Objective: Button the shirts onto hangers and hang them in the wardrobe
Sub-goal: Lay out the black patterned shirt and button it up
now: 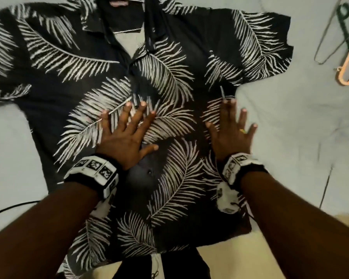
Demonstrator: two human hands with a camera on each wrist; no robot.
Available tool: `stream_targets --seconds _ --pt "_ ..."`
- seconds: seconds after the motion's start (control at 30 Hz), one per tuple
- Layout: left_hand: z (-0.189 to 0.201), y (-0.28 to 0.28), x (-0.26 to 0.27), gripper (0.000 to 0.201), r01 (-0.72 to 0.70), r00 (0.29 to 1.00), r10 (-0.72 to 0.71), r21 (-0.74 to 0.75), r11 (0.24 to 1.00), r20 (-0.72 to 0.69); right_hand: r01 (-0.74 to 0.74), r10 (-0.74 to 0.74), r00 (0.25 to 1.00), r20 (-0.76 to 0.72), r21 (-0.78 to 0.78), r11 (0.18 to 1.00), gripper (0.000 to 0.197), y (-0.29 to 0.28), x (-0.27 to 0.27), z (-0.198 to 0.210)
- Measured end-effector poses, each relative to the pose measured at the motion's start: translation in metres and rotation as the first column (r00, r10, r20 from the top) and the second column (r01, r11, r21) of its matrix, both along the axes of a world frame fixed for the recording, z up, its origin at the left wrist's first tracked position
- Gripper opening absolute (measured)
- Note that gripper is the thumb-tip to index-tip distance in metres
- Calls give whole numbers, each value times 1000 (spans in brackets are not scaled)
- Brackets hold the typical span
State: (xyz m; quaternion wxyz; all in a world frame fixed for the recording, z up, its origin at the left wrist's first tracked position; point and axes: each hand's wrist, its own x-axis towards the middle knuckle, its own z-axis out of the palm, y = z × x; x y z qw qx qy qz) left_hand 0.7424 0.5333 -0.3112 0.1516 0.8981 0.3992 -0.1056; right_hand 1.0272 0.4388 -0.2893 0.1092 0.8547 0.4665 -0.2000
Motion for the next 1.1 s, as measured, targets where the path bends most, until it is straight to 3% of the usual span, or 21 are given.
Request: stream_targets --seconds 0.1,0.17,0.23,0.33,0.4,0.47,0.57,0.63,0.7,0.73,0.77,0.8,0.83,0.9,0.97,1.03,1.1 --pt "18 -5 -25 90 -87 995 87 -1 996 57 -7 11 996 88 -47 999 77 5 -7 9" --pt "30 -34 -64 91 -248 966 244 36 968 81 -1 -4 992 124 34 999 82 9 -38 19" --pt "32 -84 -115 91 -328 945 326 49 944 32 -124 109 986 128 109 986 86 0 -84 27" --pt "31 -168 -196 91 -307 944 299 -43 951 -138 -424 422 905 52 179 888 83 -28 -168 33" --pt "35 -208 -234 94 -312 929 283 -91 946 -240 -536 553 833 -30 207 818 84 -54 -216 28" --pt "40 -228 -254 100 -327 909 280 -110 939 -309 -568 588 805 -79 185 802 83 -81 -251 16" --pt "44 -229 -262 105 -352 905 302 -128 927 -301 -593 604 780 -163 113 797 83 -121 -296 -2" --pt "44 -227 -262 108 -340 913 296 -124 932 -281 -730 736 626 -259 137 669 89 -159 -323 -4" --pt "45 -230 -264 118 -333 915 301 -84 939 -268 -879 876 373 -306 186 439 99 -191 -336 4" --pt "47 -231 -264 126 -343 911 310 -85 935 -271 -916 906 282 -315 194 352 100 -197 -337 8" --pt "49 -233 -265 134 -359 906 321 -100 928 -274 -924 922 242 -302 218 313 95 -192 -334 10" --pt "50 -232 -266 137 -370 904 327 -125 920 -274 -909 924 265 -276 248 335 87 -174 -329 10" --pt "54 -232 -267 134 -379 904 332 -145 914 -270 -870 905 346 -247 276 408 79 -149 -325 11" --pt "67 -222 -267 103 -377 912 346 -115 919 -219 -744 802 570 -176 304 595 73 -75 -311 10" --pt "80 -196 -264 68 -420 905 417 -29 907 -83 -650 687 722 -86 258 715 74 6 -293 5" --pt "86 -156 -254 52 -501 865 499 47 864 43 -585 599 800 -26 183 790 76 68 -287 -1" --pt "85 -107 -238 50 -555 827 547 34 831 128 -544 552 833 -36 132 829 80 90 -300 -5"
